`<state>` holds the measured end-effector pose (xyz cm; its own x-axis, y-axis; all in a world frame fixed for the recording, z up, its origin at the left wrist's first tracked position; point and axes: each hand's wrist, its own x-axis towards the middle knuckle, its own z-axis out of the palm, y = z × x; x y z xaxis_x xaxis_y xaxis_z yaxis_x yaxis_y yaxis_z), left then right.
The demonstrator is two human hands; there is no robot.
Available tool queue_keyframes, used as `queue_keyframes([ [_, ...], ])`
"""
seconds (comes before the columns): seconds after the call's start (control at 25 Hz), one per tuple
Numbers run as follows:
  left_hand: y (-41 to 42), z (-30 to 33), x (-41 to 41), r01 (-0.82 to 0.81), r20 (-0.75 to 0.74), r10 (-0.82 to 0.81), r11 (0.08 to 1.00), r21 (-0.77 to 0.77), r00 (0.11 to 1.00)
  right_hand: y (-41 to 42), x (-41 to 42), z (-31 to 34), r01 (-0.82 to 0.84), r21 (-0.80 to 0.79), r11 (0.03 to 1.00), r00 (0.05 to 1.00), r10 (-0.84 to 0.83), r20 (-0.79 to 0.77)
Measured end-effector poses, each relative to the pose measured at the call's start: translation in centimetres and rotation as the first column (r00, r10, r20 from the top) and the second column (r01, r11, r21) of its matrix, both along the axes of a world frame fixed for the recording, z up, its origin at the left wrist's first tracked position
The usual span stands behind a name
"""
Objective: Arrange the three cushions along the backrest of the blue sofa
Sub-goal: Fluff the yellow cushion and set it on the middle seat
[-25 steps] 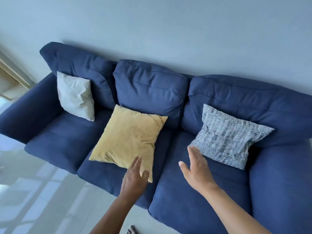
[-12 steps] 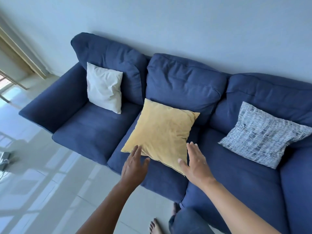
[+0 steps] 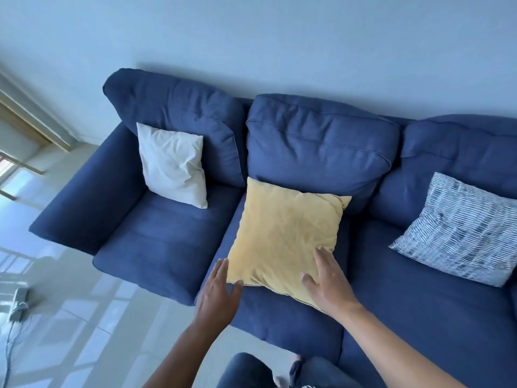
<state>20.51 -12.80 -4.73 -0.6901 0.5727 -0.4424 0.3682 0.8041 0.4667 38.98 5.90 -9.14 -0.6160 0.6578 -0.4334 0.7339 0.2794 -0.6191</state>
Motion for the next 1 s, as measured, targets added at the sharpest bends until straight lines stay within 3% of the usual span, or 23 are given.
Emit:
queue_keyframes([
  [0.12, 2.5, -0.2, -2.2, 0.003, 0.002, -0.003, 1.000, 0.029, 1.000, 2.5, -1.1, 0.9, 0.027, 0.018, 0.999, 0.999, -0.027, 0.018],
  [0.36, 9.3, -3.0, -8.1, 0.240, 0.131, -0.242, 0.970, 0.034, 0.961, 4.9, -4.7, 1.6, 0.256, 0.027, 0.966, 0.963, -0.257, 0.082],
  [0.52, 14.4, -4.2, -12.4, 0.341, 0.132, -0.341, 0.940, 0.025, 0.931, 6.2, -7.0, 0.7, 0.363, -0.015, 0.932, 0.926, -0.359, 0.117],
  [0.76, 19.6, -8.8, -16.2, 0.246, 0.205, -0.219, 0.963, -0.114, 0.954, 9.9, -10.1, -5.0, 0.530, -0.140, 0.836, 0.847, -0.516, 0.127],
  [1.0, 24.5, -17.8, -18.9, -0.089, 0.342, 0.146, 0.980, -0.176, 0.928, 16.4, -11.2, -12.4, 0.686, -0.232, 0.689, 0.727, -0.656, 0.202],
])
